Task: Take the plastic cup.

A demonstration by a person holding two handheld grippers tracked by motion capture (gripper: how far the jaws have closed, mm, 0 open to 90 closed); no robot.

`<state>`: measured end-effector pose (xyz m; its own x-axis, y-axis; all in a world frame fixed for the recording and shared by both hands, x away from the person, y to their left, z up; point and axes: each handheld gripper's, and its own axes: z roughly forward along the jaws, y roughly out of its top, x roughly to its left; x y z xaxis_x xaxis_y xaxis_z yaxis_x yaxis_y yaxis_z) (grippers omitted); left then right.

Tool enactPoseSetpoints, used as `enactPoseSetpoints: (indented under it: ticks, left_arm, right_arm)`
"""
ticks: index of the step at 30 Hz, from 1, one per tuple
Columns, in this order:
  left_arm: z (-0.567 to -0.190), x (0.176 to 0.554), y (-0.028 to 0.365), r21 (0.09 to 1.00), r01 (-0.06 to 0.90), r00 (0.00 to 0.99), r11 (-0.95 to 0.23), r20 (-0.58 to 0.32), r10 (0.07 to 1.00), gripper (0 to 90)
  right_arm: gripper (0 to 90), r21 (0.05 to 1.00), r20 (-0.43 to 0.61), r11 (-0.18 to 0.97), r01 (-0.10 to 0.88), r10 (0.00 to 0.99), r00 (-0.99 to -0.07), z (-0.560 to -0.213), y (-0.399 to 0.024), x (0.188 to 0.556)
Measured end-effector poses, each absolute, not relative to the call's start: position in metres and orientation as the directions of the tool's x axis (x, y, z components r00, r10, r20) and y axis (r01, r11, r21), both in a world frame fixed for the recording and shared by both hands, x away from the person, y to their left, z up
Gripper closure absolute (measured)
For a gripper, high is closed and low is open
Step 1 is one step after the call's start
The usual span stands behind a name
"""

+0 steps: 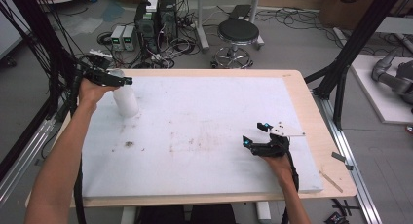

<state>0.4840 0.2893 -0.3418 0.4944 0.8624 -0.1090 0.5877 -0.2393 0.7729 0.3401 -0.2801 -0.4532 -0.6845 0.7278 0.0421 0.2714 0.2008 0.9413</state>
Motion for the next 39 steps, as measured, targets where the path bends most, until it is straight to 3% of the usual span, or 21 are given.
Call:
enactPoseSetpoints:
  ticks: [10, 26, 39]
  left_arm:
    - [-0.34, 0.482, 0.286, 0.772, 0.585, 0.503, -0.249, -0.104, 0.858, 36.0]
    - [-0.335, 0.48, 0.284, 0.775, 0.584, 0.493, -0.242, -0.102, 0.864, 37.4]
    - [-0.294, 0.472, 0.288, 0.808, 0.547, 0.494, -0.218, -0.102, 0.863, 38.3]
  right_arm:
    - [14.7, 0.941, 0.041, 0.202, 0.27, 0.727, -0.685, -0.453, -0.28, 0.34]
    - [14.7, 0.941, 0.04, 0.203, 0.27, 0.727, -0.686, -0.453, -0.28, 0.34]
    - [14.7, 0.941, 0.037, 0.206, 0.269, 0.727, -0.686, -0.453, -0.28, 0.34]
